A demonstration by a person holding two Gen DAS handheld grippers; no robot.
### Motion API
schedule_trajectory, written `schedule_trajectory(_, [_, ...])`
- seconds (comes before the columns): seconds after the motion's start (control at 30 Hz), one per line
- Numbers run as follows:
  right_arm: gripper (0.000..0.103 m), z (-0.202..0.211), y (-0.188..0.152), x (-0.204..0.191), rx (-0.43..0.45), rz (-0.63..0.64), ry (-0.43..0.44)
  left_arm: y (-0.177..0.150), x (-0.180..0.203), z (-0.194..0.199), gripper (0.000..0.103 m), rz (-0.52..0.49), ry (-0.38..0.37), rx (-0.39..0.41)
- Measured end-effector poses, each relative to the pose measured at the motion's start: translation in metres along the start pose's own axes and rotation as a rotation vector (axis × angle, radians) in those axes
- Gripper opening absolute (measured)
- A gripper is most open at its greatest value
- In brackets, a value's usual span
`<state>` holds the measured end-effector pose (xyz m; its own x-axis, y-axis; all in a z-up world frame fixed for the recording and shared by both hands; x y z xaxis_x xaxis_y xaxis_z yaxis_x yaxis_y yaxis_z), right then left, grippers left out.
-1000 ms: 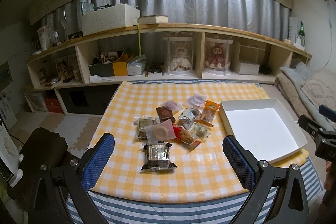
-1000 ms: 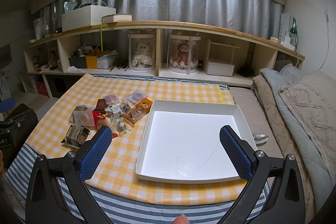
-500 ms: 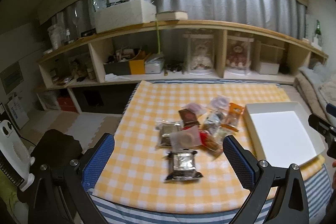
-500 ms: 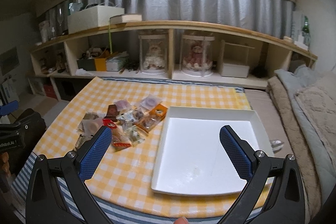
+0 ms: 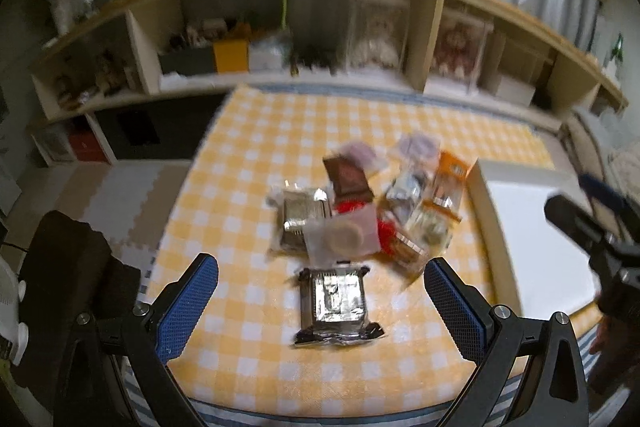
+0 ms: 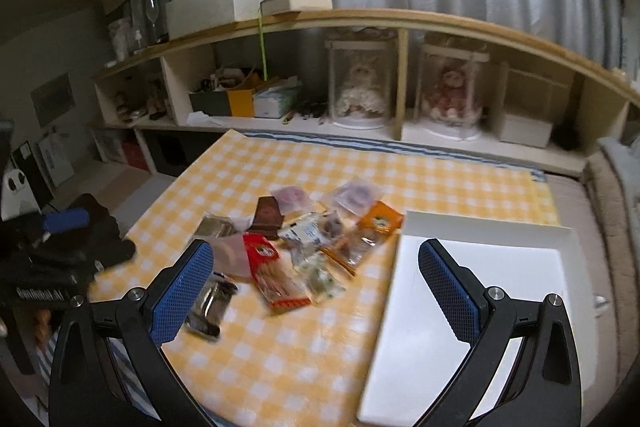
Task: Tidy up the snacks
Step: 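Grasp the red twisted-bread packet with the right tool while the left tool grasps a silver-foil cake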
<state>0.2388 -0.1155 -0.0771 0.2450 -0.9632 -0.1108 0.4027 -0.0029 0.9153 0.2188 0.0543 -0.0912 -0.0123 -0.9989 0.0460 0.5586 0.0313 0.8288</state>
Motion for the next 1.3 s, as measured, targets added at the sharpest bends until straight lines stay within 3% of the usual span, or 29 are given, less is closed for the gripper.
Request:
schedule_trajectory(0.1, [0.103, -0.023, -0.008, -0.009, -0.022, 0.026, 0.066, -0.008, -0.001, -0.03, 0.101, 0.012, -0.02, -0.075])
schedule_trajectory(0.23, [0.103, -0.053, -0.031, -0.018, -0.098, 0.082, 0.075, -0.018, -0.001, -0.065, 0.101, 0.025, -0.033, -0.169])
schedule_trajectory(0.4, [0.1, -0.087, -0.064, -0.021, -0.224, -0.041, 0.211, -0.028, -0.012, -0.102, 0.103, 0.054, 0.018, -0.24])
schedule_trajectory(0.53, [0.054, -0.105, -0.082, -0.026, -0.278, -0.032, 0.259, -0.035, -0.011, -0.121, 0.103, 0.049, 0.008, -0.263])
schedule_trajectory(0.67, [0.038, -0.119, -0.11, -0.036, -0.35, -0.01, 0.306, -0.042, 0.002, -0.126, 0.103, -0.024, -0.009, -0.255])
schedule_trajectory(0.7, [0.03, -0.122, -0.116, -0.037, -0.365, 0.001, 0.305, -0.045, 0.004, -0.126, 0.103, -0.045, -0.013, -0.258])
schedule_trajectory(0.93, [0.007, -0.09, -0.125, -0.031, -0.351, 0.083, 0.242, -0.056, 0.01, -0.127, 0.103, -0.054, -0.057, -0.291])
schedule_trajectory(1.13, [0.006, -0.055, -0.142, -0.021, -0.435, 0.064, 0.184, -0.058, 0.009, -0.124, 0.103, -0.057, -0.046, -0.323])
schedule_trajectory(1.3, [0.006, -0.023, -0.15, -0.038, -0.511, -0.007, 0.274, -0.059, 0.009, -0.126, 0.103, -0.083, -0.041, -0.329])
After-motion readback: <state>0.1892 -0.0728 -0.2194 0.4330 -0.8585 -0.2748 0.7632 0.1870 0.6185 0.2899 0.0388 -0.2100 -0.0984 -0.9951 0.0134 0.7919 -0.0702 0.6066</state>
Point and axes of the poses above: each gripper's, at about its wrist camera, not at the fingertips, and z roughly against the way its jaws point, x to its right, y to its top, the point moved 7 cm from there along -z, roughly the way its jaws point, and after that the axes turned 15 degrees about x, right-handed, at the moved point
